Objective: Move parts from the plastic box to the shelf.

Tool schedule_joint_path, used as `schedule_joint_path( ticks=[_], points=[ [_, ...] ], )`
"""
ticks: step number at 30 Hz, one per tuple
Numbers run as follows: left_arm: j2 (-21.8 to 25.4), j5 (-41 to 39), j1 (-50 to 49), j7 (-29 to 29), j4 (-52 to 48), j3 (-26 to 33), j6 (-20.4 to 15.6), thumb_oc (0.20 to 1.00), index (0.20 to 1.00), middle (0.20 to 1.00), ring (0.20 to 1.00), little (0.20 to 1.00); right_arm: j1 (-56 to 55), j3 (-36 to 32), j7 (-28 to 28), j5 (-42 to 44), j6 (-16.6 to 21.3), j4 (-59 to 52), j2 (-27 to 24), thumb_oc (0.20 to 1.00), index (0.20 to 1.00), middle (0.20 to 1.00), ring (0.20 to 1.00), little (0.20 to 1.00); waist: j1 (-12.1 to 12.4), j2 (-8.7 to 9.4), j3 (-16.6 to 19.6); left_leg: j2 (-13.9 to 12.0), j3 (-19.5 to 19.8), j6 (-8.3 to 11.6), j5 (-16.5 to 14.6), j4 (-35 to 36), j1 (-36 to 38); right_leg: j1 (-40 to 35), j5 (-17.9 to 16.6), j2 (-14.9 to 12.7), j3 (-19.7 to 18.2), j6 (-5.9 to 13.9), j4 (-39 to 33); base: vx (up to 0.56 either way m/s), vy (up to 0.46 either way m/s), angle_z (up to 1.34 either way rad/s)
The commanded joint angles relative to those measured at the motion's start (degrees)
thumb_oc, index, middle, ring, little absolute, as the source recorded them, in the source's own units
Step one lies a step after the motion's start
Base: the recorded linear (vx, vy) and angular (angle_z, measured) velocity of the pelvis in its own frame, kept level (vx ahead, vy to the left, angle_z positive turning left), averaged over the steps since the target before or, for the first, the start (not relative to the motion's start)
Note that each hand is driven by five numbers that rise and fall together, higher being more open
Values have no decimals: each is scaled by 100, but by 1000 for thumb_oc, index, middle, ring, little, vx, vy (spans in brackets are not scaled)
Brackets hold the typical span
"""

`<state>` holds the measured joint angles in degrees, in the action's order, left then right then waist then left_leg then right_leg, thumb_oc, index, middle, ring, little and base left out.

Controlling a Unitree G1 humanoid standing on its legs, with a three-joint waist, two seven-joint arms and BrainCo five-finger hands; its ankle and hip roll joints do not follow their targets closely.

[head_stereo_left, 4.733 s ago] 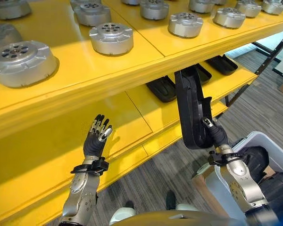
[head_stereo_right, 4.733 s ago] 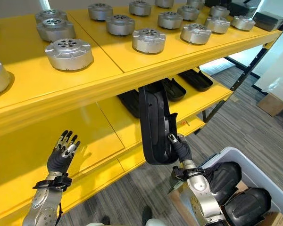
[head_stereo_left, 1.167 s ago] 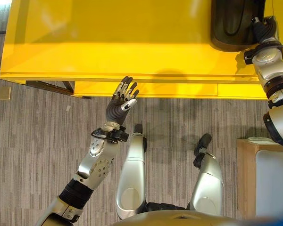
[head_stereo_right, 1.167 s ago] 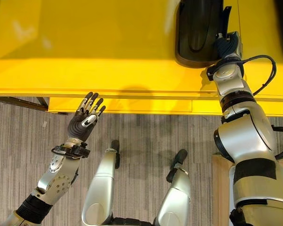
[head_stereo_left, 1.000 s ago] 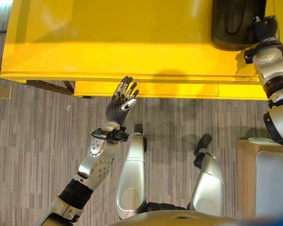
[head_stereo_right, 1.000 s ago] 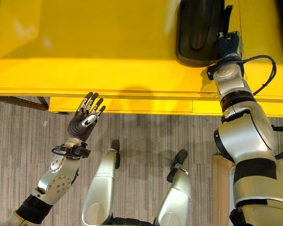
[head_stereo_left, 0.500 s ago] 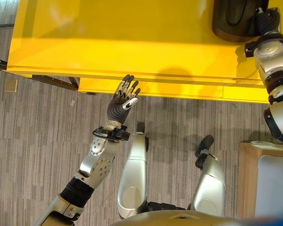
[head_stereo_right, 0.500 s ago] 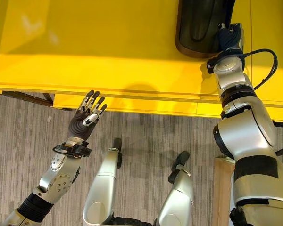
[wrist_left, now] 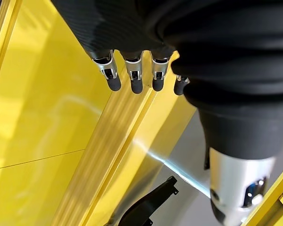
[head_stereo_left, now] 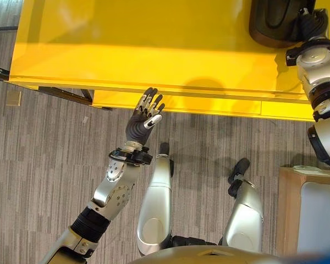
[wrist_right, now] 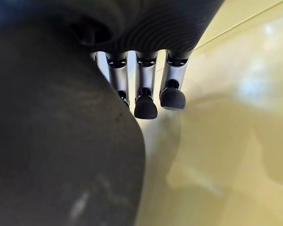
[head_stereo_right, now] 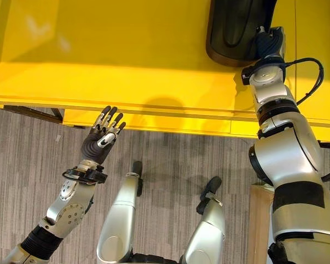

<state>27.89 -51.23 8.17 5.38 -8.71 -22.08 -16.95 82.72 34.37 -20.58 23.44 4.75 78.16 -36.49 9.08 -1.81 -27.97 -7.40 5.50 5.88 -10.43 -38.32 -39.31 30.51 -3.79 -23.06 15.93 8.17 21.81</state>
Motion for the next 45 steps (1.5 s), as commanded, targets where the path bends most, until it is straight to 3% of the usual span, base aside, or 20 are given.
schedule_joint_path(
  ticks=[1,15,29,45],
  points=[
    [141,-65,90,40,-309,-200,-350,1000,1000,1000,1000,1000,689,-72,-187,220,316,21,-102,1000,1000,1000,1000,1000,82,-106,63,115,0,-165,488,638,-89,86,1469,22,-218,-76,1734,0,0,0],
    [170,-102,56,33,-287,-156,-391,1000,1000,1000,1000,1000,570,-124,-387,112,422,-388,-128,1000,1000,1000,1000,1000,19,-23,26,68,-3,-145,500,621,-49,84,1474,92,-247,-105,1738,-6,2,0],
    [304,-219,-159,-31,-278,21,-365,1000,1000,1000,1000,1000,138,-548,-515,373,690,-1500,214,1000,1000,1000,1000,1000,-160,139,90,-38,-37,-102,459,574,146,-75,1452,166,-327,-145,1666,-32,7,-3],
    [377,-264,-303,-42,-245,6,-340,1000,1000,1000,1000,1000,233,-620,-489,497,638,-777,210,1000,1000,1000,1000,1000,-191,114,81,-44,-70,-101,466,520,126,-32,1455,170,-359,-139,1719,-5,1,0]
  ],
)
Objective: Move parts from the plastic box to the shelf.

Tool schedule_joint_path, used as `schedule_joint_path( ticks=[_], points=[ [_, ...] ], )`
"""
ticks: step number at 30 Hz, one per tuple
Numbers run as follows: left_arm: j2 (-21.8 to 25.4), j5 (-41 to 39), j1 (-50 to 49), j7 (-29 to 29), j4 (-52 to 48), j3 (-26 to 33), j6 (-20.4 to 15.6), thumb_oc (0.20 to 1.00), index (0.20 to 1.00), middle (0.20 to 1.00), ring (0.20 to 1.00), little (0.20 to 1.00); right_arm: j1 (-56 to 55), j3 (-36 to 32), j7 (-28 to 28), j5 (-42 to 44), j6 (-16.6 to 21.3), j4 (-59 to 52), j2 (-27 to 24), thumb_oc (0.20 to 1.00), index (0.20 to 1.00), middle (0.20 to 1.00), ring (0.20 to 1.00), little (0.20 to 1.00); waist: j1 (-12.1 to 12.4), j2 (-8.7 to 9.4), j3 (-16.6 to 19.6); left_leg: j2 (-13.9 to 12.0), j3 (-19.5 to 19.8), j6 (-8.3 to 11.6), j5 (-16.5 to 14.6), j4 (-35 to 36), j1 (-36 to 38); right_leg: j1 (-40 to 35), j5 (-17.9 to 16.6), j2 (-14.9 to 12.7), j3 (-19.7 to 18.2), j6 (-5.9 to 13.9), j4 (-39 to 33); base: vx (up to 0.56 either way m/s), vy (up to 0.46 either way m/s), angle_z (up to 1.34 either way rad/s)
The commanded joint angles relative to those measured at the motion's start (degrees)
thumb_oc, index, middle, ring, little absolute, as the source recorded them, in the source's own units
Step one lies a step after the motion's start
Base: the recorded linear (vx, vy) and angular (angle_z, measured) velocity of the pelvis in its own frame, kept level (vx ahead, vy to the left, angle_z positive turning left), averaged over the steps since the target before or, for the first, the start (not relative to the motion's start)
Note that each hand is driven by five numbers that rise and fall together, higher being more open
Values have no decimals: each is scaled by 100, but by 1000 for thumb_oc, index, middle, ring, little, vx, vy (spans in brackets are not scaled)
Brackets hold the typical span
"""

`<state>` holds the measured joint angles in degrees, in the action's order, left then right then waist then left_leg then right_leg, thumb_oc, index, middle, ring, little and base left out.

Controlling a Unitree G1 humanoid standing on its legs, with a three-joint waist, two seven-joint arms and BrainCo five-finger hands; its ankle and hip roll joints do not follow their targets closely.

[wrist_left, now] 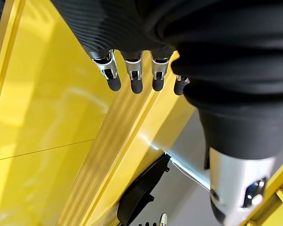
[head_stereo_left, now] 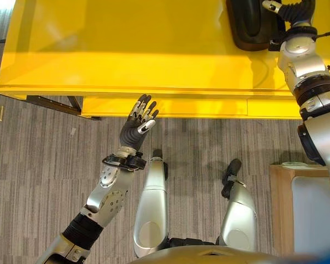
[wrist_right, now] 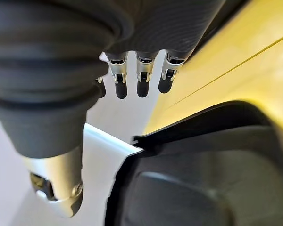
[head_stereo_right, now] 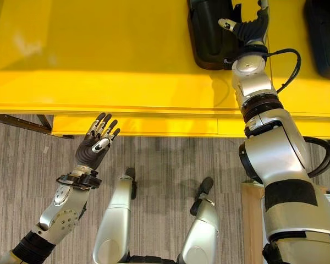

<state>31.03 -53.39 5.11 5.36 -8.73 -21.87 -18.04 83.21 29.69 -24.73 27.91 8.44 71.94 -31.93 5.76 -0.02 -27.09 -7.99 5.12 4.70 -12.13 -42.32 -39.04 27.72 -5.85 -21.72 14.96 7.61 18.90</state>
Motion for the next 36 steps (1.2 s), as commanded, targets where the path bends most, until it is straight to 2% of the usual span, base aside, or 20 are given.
schedule_joint_path(
  ticks=[1,13,27,36],
  points=[
    [61,-42,5,-40,-239,-24,-230,1000,1000,1000,1000,1000,175,-169,-72,57,268,-109,-254,1000,1000,1000,1000,1000,143,-72,-13,15,-28,16,639,920,96,254,1666,35,-264,-86,2021,0,0,0],
    [65,-15,8,-74,-201,-104,-188,1000,1000,1000,1000,1000,-47,-416,56,258,170,473,-262,1000,1000,1000,1000,1000,180,-162,-61,25,-27,-2,659,915,75,274,1667,26,-251,-73,2061,0,-1,0],
    [-37,-56,112,-29,-169,-137,-187,1000,1000,1000,1000,1000,-421,-394,311,542,263,-48,473,1000,1000,1000,1000,1000,263,-135,-144,72,11,-36,647,852,-34,276,1699,16,-221,-75,2093,3,-1,0],
    [-80,-50,131,50,-122,-70,-178,1000,1000,1000,1000,1000,-609,-462,345,673,293,-213,707,1000,1000,1000,1000,1000,289,-121,-188,75,13,-50,645,868,-42,286,1707,17,-216,-95,2106,1,0,0]
  ],
)
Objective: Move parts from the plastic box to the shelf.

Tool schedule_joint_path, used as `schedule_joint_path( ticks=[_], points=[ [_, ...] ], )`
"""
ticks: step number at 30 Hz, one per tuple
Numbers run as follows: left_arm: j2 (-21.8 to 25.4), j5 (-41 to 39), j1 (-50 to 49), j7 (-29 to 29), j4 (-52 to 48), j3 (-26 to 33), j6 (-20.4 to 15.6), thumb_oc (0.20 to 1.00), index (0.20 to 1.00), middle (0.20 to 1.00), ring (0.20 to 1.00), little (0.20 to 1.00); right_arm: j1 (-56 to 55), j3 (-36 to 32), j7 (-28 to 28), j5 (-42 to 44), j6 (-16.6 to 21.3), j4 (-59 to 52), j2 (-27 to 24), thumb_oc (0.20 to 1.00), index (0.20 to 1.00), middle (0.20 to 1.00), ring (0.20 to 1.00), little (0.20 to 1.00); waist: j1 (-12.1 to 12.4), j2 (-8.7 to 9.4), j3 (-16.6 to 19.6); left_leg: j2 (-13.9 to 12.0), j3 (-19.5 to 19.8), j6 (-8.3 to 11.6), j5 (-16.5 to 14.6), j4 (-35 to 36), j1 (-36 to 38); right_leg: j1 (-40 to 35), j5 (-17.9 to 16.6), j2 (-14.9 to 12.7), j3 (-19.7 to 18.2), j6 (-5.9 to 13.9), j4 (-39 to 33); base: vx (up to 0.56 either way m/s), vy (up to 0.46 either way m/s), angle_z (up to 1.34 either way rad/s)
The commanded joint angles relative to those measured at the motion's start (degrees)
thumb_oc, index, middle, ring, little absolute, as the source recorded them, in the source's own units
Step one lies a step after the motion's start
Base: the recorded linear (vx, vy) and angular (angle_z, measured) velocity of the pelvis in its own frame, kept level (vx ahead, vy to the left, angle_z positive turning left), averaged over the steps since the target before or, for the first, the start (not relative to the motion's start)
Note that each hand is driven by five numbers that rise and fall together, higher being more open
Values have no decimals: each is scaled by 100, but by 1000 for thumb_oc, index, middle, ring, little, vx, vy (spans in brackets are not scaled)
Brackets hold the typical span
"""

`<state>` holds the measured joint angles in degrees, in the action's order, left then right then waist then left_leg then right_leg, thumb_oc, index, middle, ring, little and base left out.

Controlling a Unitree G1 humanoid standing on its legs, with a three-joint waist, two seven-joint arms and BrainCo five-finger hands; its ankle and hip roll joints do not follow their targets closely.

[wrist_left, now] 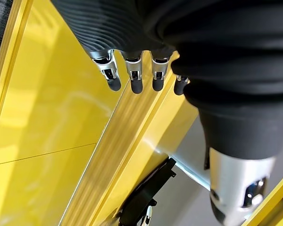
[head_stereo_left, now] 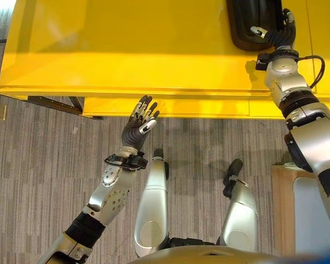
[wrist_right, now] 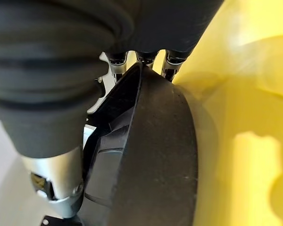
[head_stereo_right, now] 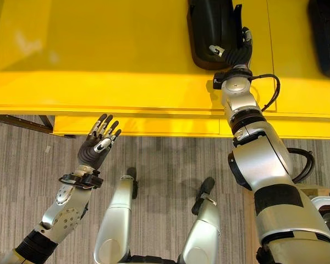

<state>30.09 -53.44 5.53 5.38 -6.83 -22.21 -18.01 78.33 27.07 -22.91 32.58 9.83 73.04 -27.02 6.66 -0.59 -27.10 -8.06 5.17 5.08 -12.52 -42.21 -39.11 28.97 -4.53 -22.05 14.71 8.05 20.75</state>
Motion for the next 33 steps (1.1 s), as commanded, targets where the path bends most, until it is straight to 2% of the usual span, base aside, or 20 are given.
schedule_joint_path(
  ticks=[1,15,33],
  points=[
    [7,-51,75,48,-313,-37,-175,1000,1000,1000,1000,1000,-126,-208,153,204,155,-337,240,1000,1000,1000,1000,1000,193,-63,-189,81,3,-89,683,847,-44,161,1572,46,-192,-140,1921,0,0,0],
    [31,-95,-9,69,-363,-14,-194,1000,1000,1000,1000,1000,-139,-377,95,364,212,-240,388,1000,1000,1000,1000,1000,122,-38,-214,50,-25,-98,633,797,-46,209,1582,76,-257,-149,1966,0,0,0],
    [69,-105,-32,52,-383,11,-217,1000,1000,1000,1000,1000,-193,-458,121,421,230,-294,557,1000,1000,1000,1000,1000,147,-26,-223,55,-27,-103,639,792,-48,200,1554,87,-246,-133,1956,0,0,0]
  ],
)
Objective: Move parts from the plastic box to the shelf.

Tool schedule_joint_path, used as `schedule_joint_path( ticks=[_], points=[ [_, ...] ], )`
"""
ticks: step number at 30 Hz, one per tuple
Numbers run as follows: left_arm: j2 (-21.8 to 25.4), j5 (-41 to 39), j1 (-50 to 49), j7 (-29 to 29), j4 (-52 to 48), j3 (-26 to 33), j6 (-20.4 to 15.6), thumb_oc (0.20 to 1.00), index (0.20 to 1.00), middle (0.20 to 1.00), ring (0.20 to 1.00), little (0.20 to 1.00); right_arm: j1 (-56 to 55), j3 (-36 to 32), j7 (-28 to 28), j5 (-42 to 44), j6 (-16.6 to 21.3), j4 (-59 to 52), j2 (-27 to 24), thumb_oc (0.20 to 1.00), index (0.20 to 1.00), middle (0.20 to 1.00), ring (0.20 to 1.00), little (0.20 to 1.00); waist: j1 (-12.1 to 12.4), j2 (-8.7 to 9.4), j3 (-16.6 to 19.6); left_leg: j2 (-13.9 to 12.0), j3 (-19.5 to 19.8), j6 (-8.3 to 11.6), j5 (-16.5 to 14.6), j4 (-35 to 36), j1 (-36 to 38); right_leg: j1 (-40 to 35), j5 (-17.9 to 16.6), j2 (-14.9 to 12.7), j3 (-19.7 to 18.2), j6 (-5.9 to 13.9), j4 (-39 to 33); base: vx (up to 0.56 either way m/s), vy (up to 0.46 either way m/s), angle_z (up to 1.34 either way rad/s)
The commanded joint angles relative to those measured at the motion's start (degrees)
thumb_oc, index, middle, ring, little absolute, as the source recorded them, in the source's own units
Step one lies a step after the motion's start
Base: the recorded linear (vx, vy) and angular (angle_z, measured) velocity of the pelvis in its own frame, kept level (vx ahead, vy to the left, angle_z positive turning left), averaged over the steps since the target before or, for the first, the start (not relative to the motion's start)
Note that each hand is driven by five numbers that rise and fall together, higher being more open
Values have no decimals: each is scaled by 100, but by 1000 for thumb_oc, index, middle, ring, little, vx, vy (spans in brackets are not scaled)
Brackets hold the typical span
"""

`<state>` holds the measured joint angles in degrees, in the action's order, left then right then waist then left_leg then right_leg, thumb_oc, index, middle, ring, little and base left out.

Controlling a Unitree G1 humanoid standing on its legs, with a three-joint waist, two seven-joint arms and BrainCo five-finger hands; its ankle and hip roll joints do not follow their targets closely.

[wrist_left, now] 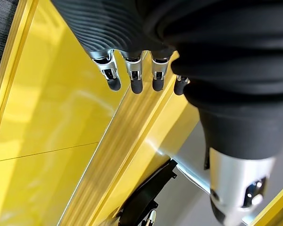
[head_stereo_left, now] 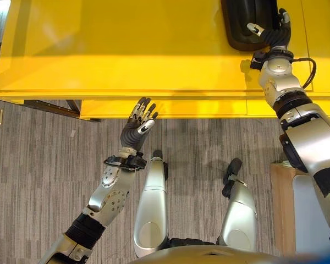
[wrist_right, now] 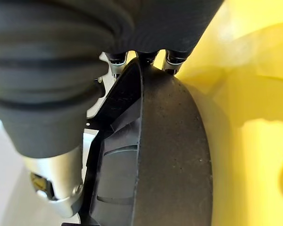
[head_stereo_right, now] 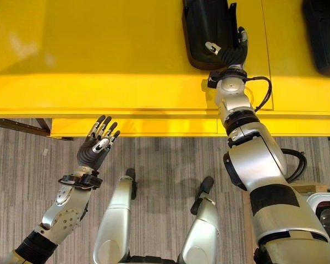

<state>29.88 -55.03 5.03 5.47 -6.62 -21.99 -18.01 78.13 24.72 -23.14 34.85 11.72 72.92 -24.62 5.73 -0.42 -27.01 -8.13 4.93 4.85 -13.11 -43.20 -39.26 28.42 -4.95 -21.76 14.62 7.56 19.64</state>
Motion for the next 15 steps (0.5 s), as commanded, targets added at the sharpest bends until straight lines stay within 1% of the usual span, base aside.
schedule_joint_path(
  ticks=[1,15],
  points=[
    [88,58,19,48,-398,-10,-213,1000,1000,1000,1000,1000,-170,-225,142,198,44,-281,323,1000,1000,1000,1000,1000,238,-41,-233,66,-4,-83,696,885,-35,261,1596,59,-239,-85,2076,0,0,0],
    [78,74,17,75,-369,-7,-209,1000,1000,1000,1000,1000,-198,-188,149,220,52,-305,446,1000,1000,1000,1000,1000,231,-17,-250,67,-13,-89,691,887,-37,259,1579,61,-244,-86,2055,0,0,0]
  ],
)
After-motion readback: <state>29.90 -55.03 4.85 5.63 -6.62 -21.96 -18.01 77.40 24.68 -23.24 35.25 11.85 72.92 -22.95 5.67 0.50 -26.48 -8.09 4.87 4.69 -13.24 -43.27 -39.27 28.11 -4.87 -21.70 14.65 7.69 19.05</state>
